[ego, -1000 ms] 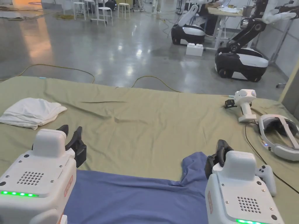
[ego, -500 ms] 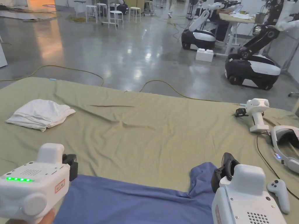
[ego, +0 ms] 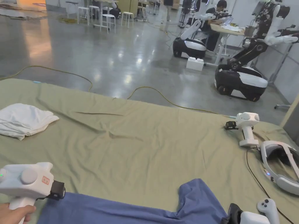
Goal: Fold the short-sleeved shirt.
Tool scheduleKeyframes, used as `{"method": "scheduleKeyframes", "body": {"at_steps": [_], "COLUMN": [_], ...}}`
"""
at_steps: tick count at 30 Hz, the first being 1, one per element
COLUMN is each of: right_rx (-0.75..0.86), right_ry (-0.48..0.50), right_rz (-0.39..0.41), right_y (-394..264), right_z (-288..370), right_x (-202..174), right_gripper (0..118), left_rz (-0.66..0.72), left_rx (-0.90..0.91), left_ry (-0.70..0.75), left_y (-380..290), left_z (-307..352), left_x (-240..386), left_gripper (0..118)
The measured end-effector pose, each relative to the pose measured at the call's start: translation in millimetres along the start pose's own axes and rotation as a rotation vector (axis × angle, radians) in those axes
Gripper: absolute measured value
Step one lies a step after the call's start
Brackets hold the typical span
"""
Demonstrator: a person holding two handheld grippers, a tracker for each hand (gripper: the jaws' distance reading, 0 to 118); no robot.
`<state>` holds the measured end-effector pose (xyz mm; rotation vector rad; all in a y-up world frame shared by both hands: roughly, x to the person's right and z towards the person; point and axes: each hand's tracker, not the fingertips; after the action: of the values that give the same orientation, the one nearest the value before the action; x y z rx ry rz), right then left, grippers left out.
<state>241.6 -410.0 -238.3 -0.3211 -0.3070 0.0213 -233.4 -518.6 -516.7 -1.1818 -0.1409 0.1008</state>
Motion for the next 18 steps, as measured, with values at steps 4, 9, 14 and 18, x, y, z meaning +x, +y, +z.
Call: {"method": "scheduleKeyframes", "body": {"at_steps": [4,9,14,18], "right_rx": [-0.033,-0.101,-0.268,-0.483], "right_ry": [-0.027,-0.054,-0.04,0.026], "right_rz": [0.009,0.0,-0.042,-0.065], "right_y": [-10,-20,-19,-17], "right_z": [-3,-18,-68,-134], "right_x": [10,25,49,73], "right_gripper": [0,0,7,56], "left_rz": [-0.036,-0.098,-0.143,-0.151], "left_rx": [-0.07,0.007,0.05,0.098], "left_ry": [0.05,0.112,0.062,0.05], "left_y": [1,-7,-11,-28], "left_z": [-30,-28,-21,4], "left_x": [5,20,21,29], "left_gripper": [63,47,8,7]}}
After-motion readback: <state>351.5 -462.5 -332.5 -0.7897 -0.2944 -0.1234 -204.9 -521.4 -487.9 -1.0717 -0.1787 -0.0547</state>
